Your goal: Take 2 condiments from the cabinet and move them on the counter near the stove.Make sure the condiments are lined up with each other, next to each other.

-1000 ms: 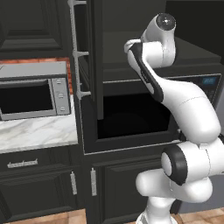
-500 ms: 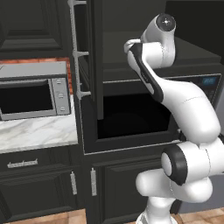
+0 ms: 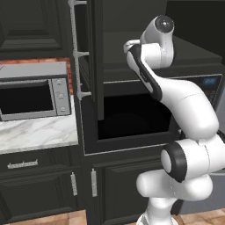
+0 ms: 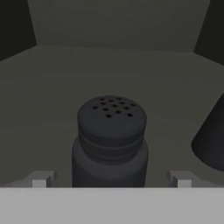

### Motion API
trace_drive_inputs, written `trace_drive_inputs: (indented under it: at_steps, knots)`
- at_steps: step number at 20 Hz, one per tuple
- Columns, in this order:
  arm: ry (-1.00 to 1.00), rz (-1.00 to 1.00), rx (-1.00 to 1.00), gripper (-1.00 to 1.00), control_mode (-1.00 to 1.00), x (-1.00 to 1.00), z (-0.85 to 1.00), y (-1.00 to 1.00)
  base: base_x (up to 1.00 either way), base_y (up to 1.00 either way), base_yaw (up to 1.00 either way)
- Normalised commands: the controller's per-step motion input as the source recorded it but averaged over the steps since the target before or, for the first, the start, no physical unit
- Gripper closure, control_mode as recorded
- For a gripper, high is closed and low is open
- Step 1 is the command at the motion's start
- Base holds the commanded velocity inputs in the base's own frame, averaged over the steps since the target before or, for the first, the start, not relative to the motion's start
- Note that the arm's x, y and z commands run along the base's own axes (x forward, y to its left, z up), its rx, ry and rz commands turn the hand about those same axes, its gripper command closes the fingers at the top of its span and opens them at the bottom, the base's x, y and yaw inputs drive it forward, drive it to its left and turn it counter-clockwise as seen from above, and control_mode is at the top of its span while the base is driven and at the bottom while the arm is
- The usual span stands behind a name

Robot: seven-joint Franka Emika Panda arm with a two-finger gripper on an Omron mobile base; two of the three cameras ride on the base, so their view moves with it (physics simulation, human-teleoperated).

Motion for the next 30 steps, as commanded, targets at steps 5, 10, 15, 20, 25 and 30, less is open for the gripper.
trace_drive_inputs:
  at_steps: [5,10,15,20,25,30]
  knots:
    - [0.0,0.0,0.0,1.0,-1.0,0.03,0.0,0.0,0.0,0.0,0.0]
    - [0.0,0.0,0.0,1.0,-1.0,0.0,0.0,0.0,0.0,0.0,0.0]
    - [0.0,0.0,0.0,1.0,-1.0,0.0,0.0,0.0,0.0,0.0,0.0]
    - [-0.08,0.0,0.0,1.0,-1.0,-0.31,0.0,0.02,0.0,0.0,0.0]
    - [-0.08,0.0,0.0,1.0,-1.0,-0.71,0.0,0.0,0.0,0.0,0.0]
    - [0.0,0.0,0.02,1.0,-1.0,-0.98,0.14,0.0,0.0,0.0,0.0]
